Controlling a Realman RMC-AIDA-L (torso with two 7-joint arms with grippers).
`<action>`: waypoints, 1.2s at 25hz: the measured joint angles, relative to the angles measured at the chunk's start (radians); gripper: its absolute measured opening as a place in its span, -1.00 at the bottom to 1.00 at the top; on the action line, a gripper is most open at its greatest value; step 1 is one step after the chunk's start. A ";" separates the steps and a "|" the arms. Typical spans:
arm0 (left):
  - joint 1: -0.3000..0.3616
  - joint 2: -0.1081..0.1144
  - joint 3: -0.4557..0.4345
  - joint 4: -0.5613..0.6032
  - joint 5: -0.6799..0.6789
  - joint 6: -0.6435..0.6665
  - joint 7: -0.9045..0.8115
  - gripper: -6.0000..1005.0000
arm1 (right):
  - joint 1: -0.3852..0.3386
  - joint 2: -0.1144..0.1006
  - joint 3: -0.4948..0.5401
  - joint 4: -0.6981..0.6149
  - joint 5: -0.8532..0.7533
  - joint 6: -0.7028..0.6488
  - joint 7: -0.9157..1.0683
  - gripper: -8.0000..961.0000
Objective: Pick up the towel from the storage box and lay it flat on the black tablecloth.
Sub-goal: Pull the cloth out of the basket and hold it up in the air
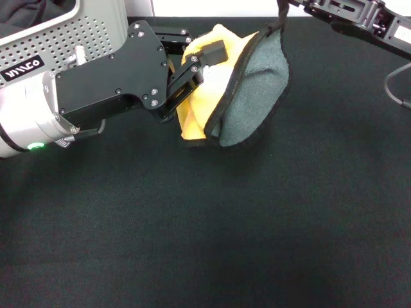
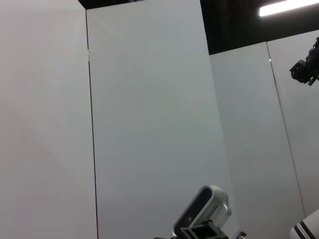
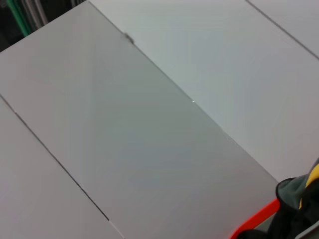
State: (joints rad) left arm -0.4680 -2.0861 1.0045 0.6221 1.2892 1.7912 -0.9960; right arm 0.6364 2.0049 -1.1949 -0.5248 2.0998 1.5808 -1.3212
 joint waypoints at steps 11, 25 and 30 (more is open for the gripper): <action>-0.001 0.000 0.000 -0.004 0.002 0.002 0.011 -0.87 | 0.000 0.004 0.000 0.002 0.001 0.003 -0.011 -0.56; -0.001 0.000 0.002 -0.004 0.003 0.002 0.013 -0.87 | 0.029 0.003 -0.005 0.006 -0.019 0.000 -0.019 -0.64; -0.001 -0.001 0.002 0.002 0.001 0.010 0.014 -0.87 | 0.032 0.004 -0.001 0.006 -0.029 -0.007 -0.024 -0.61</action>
State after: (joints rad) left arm -0.4694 -2.0869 1.0064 0.6239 1.2904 1.8009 -0.9821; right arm 0.6682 2.0086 -1.1960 -0.5185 2.0713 1.5741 -1.3447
